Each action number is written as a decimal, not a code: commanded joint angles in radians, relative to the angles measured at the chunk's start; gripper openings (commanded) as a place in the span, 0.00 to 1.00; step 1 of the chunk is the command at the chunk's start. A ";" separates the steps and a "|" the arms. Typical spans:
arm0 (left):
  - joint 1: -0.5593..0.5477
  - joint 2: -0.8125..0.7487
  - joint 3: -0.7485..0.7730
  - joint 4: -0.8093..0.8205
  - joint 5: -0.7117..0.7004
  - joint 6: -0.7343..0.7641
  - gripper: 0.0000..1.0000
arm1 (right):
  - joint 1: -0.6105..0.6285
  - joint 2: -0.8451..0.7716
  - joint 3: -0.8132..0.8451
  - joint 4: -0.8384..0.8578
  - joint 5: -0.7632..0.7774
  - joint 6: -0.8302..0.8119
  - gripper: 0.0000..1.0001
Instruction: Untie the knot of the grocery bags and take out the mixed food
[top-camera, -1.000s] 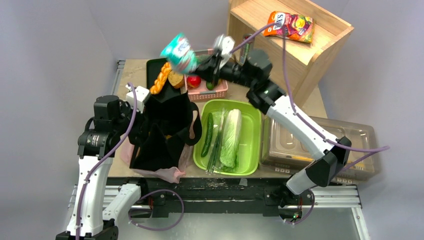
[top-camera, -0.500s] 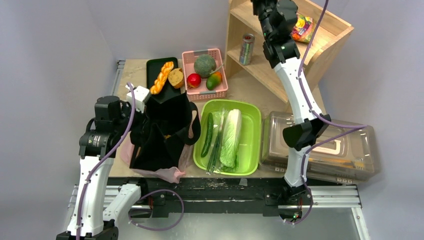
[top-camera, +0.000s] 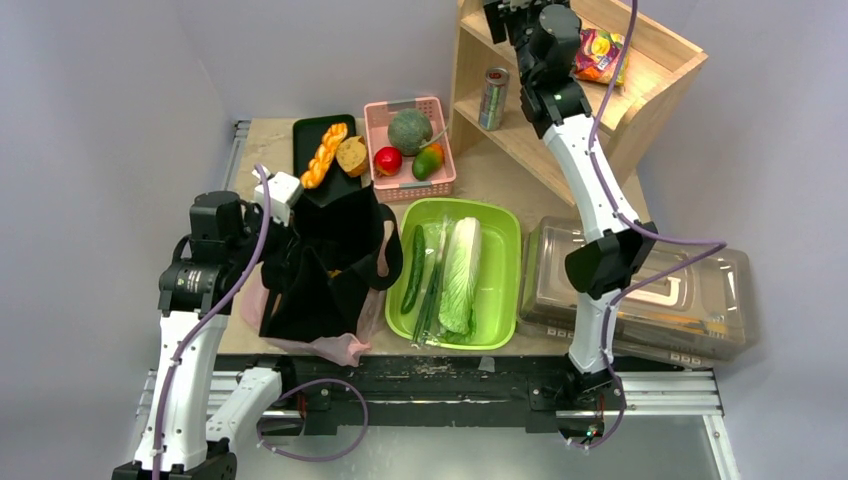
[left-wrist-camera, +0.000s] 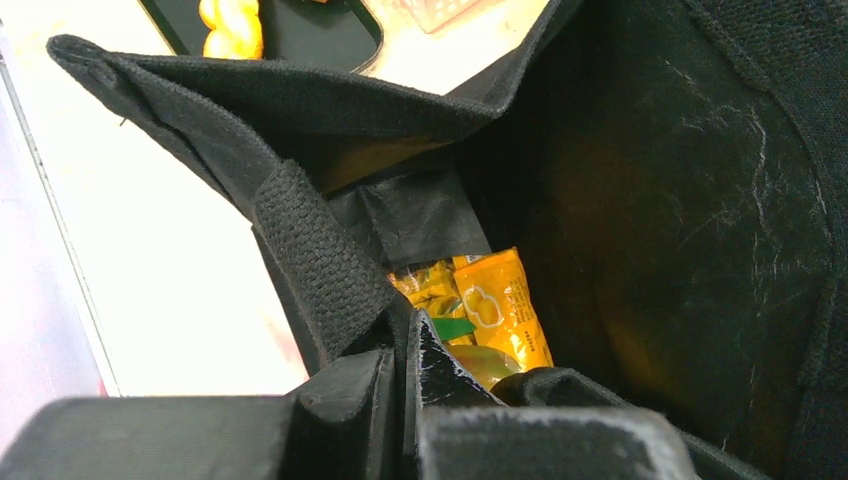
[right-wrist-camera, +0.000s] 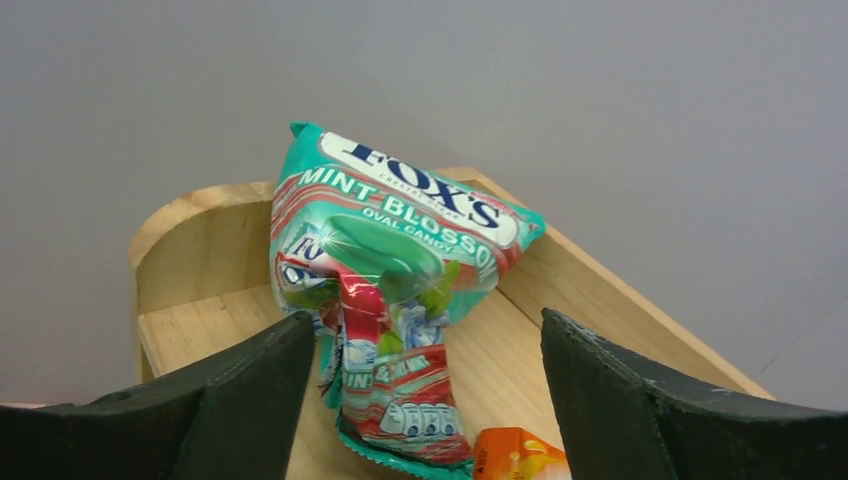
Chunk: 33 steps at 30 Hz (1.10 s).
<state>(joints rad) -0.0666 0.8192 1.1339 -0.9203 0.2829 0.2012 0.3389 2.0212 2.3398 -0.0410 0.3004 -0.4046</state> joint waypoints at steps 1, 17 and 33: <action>0.001 0.019 0.015 0.015 0.036 -0.003 0.00 | -0.005 -0.105 -0.028 0.086 -0.042 0.053 0.84; 0.002 -0.021 0.146 0.133 0.029 0.008 0.00 | 0.146 -0.444 -0.589 -0.108 -1.058 0.235 0.72; -0.003 -0.024 0.133 0.083 0.078 0.029 0.00 | 0.500 -0.525 -0.881 -0.117 -1.087 -0.008 0.00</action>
<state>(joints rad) -0.0669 0.8097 1.2381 -0.9310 0.3779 0.2527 0.8169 1.5669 1.4887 -0.2008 -0.7982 -0.3256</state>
